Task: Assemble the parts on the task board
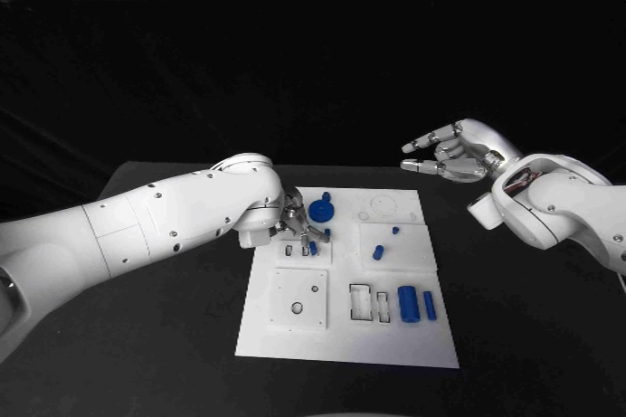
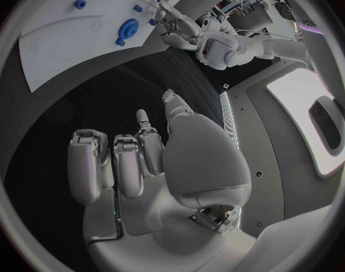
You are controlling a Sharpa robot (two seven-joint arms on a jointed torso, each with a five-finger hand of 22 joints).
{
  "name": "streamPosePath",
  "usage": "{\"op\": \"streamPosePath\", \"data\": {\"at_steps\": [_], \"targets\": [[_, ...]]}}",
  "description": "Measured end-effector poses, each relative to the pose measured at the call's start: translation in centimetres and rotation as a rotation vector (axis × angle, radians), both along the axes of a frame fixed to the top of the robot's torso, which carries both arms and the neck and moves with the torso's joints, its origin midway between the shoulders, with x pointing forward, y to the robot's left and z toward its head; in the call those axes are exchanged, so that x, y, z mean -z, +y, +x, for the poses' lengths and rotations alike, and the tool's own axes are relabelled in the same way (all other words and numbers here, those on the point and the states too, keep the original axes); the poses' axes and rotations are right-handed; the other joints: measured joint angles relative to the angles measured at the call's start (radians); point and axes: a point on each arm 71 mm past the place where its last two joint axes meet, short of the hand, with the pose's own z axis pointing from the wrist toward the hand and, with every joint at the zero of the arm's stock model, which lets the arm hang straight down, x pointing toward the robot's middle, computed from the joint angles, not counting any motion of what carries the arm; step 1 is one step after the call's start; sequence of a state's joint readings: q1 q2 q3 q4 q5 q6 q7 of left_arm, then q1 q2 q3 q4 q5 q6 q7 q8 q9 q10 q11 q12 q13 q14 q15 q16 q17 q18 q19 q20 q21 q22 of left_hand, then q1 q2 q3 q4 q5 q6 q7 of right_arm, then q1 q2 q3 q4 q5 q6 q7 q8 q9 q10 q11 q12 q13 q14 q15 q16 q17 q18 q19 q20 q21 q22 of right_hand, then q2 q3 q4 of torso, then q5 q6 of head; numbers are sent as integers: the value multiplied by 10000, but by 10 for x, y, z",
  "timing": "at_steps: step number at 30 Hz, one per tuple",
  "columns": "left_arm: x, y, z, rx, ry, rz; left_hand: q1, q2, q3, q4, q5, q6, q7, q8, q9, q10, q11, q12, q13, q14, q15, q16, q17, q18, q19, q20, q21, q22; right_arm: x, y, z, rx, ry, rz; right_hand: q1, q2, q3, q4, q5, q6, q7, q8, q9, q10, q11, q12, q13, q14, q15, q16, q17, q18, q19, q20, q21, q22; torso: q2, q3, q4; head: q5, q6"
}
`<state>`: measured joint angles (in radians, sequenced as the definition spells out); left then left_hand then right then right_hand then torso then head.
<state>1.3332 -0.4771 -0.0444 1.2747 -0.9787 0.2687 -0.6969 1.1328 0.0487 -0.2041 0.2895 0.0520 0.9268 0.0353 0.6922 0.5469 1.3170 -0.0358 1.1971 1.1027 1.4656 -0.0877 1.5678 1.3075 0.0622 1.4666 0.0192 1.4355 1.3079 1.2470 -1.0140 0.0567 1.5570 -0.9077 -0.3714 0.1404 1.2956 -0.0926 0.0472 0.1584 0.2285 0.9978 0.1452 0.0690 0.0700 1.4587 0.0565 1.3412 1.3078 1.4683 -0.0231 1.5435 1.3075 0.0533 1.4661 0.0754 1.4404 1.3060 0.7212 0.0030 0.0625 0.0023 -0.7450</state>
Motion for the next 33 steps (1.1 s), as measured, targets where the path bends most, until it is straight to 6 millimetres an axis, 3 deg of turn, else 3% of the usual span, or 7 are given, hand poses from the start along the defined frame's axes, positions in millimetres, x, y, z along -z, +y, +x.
{"op": "streamPosePath", "data": {"at_steps": [14,26,33], "targets": [[2,-2,0,107,126,105,276,91,255,-26,0,-35,-35,82,137,0,0,0,30,0,0,0,-1,0,0,0,0,-1,1,0,1,-10,56,-21,38,39,-27,-27,136,0,0,0,-2,0,0,0,-1,0,0,0,-1,0,0,0,1,-10,3,6,3,1,-38],[3,-4,0,187,198,154,672,-171,1109,2,0,-142,1,120,329,-1,0,36,35,0,0,0,-2,2,0,1,-1,-2,2,0,1,-18,98,-35,39,39,-28,-27,192,0,0,0,-3,0,0,0,-2,0,0,0,-2,0,0,0,1,-10,9,7,3,11,-67],[4,-5,-1,234,227,170,673,-171,1273,5,1,-176,-32,120,354,-1,0,36,34,0,0,0,-2,1,0,1,0,-3,2,1,2,-32,137,-47,38,39,-27,-27,192,0,0,0,-4,0,0,0,-2,0,0,0,-2,0,0,0,1,-10,9,7,3,17,-102]]}}
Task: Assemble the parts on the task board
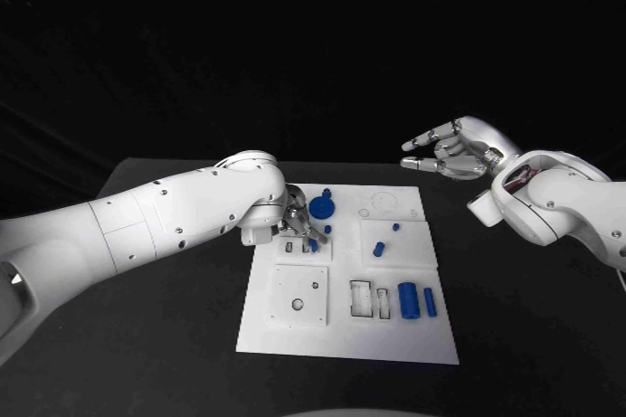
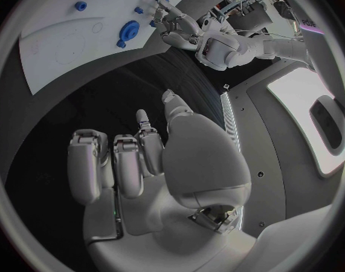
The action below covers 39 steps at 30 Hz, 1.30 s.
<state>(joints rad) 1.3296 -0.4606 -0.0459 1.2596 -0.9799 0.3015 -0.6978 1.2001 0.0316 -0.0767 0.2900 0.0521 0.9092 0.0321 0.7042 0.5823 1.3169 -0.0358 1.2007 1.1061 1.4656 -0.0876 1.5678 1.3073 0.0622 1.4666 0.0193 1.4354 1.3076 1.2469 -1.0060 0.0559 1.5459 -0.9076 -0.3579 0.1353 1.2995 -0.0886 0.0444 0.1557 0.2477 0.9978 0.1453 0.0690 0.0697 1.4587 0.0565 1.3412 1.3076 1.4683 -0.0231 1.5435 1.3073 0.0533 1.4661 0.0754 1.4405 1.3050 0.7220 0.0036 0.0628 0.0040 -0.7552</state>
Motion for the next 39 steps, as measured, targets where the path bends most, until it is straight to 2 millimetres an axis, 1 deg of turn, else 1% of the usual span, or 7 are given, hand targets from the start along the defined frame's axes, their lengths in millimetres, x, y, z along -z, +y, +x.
{"op": "streamPosePath", "data": {"at_steps": [8,14,18,22,25,30,39], "targets": [[0,0,0,10,10,7,243,-182,639,-42,0,0,0,0,78,0,0,0,19,7,-7,0,8,0,0,0,0,-1,0,1,0,-46,38,-5,0,0,0,0,0,0,0,0,-1,0,0,0,0,0,0,0,8,1,0,0,0,0,-2,5,5,12,-8],[0,0,0,8,4,3,1072,-74,1536,-345,3,-110,-108,-38,101,36,-36,0,15,0,-73,0,8,3,1,-74,0,-1,1,2,0,-71,62,-12,0,0,0,0,0,0,0,0,-1,0,0,0,-1,0,0,0,7,0,0,0,0,0,1,8,0,19,-16],[-2,-1,1,6,-33,-33,1609,-138,2311,-649,547,-240,-58,-202,72,-3,-75,-45,-21,-1,-145,0,7,2,-11,-85,0,-1,1,2,0,-83,74,-15,0,0,0,0,0,0,0,0,-2,0,0,0,-1,0,0,0,7,0,0,0,0,0,3,9,-2,20,-23],[-2,1,1,-18,-23,-41,2081,-566,2969,-42,1637,-362,-37,-316,55,-20,-90,-193,-90,-1,-145,0,6,0,-35,-109,0,-1,1,2,1,-95,85,-18,0,0,0,0,-1,0,0,0,-2,0,0,0,-1,0,0,0,6,0,0,0,0,0,3,12,-1,16,-32],[0,3,0,-56,12,-40,1853,-1285,3906,491,2255,-380,-22,-249,242,0,-28,-196,-126,-1,-145,0,6,1,-35,-109,0,-1,1,3,1,-105,94,-20,0,0,0,0,-1,0,0,0,-2,0,0,0,-1,0,0,0,6,0,0,0,0,0,3,12,0,11,-35],[0,7,-2,-155,0,-125,1177,-1960,5255,341,2559,-379,-21,-4,543,73,-2,-196,-109,-2,-145,0,6,1,-35,-109,0,-1,2,3,1,-121,112,-25,0,0,0,0,60,0,-1,0,4,0,0,0,-1,0,0,0,6,0,0,0,0,-8,3,17,5,12,-42],[-1,13,-7,-539,-290,-519,745,-2233,5832,-17,2961,-378,-19,114,741,197,-55,-191,9,-1,-144,0,5,2,-35,-109,0,-2,2,3,1,-122,136,-38,0,0,0,0,60,0,0,0,5,0,0,0,-2,0,0,0,5,0,0,0,0,-8,1,19,16,43,-43]]}}
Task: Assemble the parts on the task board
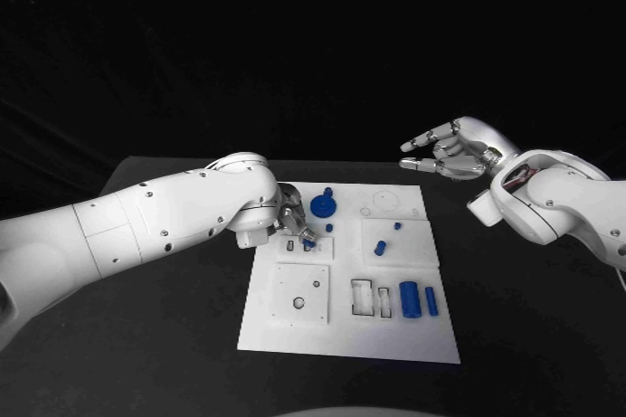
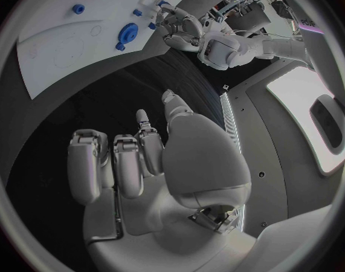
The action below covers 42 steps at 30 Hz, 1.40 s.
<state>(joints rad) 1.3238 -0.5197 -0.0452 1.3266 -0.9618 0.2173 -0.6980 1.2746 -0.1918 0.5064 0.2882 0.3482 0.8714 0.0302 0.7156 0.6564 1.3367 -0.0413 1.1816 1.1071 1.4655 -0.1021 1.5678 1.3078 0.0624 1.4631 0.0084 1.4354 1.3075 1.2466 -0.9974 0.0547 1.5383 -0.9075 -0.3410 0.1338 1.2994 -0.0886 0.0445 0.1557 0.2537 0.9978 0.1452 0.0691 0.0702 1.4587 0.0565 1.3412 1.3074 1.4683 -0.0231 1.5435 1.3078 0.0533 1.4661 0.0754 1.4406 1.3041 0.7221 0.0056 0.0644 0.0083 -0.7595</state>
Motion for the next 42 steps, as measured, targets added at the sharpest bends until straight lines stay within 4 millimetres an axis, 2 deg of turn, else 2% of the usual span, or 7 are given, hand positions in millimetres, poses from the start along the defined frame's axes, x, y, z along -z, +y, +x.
{"op": "streamPosePath", "data": {"at_steps": [12,18,19,20,21,31,42], "targets": [[6,5,-5,-397,-268,-256,-82,-74,69,-70,74,-13,20,0,33,71,1,73,81,0,0,0,-1,-1,0,0,53,0,0,-1,0,9,22,-15,0,0,-27,-27,0,0,0,0,-2,0,0,0,0,0,0,0,-2,0,0,0,0,0,-3,-1,6,39,-30],[9,5,-6,-431,-361,-223,-109,-101,93,-94,74,-11,23,36,31,71,1,73,83,0,0,0,-2,0,0,1,118,-1,1,-1,0,0,32,-19,0,0,-27,-27,0,0,0,0,-3,0,0,0,0,0,0,0,-2,0,0,0,0,0,1,-14,-6,67,-40],[10,4,-6,-420,-371,-212,-110,-102,96,-97,74,-10,24,36,32,71,1,79,82,0,0,0,-2,-13,0,1,118,-1,1,-1,0,-1,34,-19,0,0,-27,-27,0,0,0,0,-2,0,0,0,0,0,0,0,-2,0,0,0,0,1,1,-14,-10,75,-40],[10,4,-6,-411,-378,-202,-122,-113,109,-111,74,-7,27,37,46,71,1,114,82,-1,1,0,-2,-139,0,1,118,-1,1,-1,0,-2,35,-20,0,0,-27,-27,0,0,0,0,-2,0,0,0,0,0,0,0,-2,-1,0,0,0,0,2,-14,-11,80,-40],[10,4,-6,-402,-385,-195,-122,-113,115,-116,74,2,36,36,51,71,1,114,82,0,1,0,-2,-154,0,1,118,-1,1,-1,0,-3,36,-21,0,0,-27,-27,0,0,0,0,-3,0,0,0,0,0,0,0,-2,0,0,0,0,0,2,-14,-11,81,-40],[11,2,-7,-262,-392,-82,-136,-127,138,-140,72,-11,58,36,64,71,1,114,90,-1,1,0,-3,-154,0,1,117,-1,1,-1,0,-23,51,-24,0,0,-27,-27,-1,0,0,0,-4,0,0,0,0,0,0,0,-3,1,0,0,0,1,8,-16,-18,107,-54],[11,5,-7,-170,-386,34,-296,-203,232,-233,229,63,23,35,104,71,1,114,98,-1,1,0,-3,-154,0,1,158,-1,1,0,0,-44,73,-29,0,0,-27,-27,0,0,0,0,-5,0,0,0,-1,0,0,0,-4,0,0,0,0,1,13,-20,-18,118,-84]]}}
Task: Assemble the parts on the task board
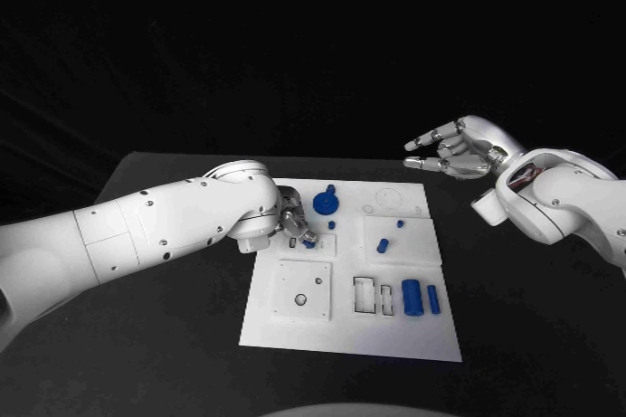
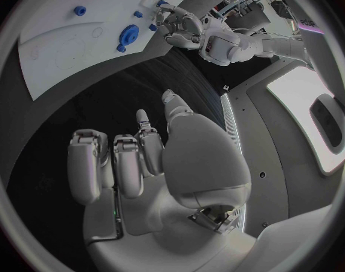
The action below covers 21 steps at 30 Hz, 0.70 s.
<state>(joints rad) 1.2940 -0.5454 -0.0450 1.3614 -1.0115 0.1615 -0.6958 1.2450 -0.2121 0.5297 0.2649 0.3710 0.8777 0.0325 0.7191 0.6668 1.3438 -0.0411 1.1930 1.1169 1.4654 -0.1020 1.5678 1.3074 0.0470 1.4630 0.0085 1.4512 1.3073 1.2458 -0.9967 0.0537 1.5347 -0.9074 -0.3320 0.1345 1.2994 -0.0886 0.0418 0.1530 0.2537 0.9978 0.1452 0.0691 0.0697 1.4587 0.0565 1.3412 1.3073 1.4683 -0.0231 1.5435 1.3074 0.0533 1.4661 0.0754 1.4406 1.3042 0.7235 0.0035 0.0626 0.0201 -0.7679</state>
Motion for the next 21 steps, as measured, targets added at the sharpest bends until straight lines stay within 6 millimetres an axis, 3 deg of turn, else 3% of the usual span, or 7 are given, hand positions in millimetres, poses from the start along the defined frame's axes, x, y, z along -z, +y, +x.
{"op": "streamPosePath", "data": {"at_steps": [21], "targets": [[0,3,0,-67,-197,91,-46,29,110,-110,45,16,18,40,-7,71,1,0,32,0,0,0,-1,1,0,0,48,0,1,1,0,-37,31,-6,0,0,0,0,0,0,0,0,-1,0,0,0,0,0,0,0,-1,0,0,0,0,0,-2,4,3,33,-30]]}}
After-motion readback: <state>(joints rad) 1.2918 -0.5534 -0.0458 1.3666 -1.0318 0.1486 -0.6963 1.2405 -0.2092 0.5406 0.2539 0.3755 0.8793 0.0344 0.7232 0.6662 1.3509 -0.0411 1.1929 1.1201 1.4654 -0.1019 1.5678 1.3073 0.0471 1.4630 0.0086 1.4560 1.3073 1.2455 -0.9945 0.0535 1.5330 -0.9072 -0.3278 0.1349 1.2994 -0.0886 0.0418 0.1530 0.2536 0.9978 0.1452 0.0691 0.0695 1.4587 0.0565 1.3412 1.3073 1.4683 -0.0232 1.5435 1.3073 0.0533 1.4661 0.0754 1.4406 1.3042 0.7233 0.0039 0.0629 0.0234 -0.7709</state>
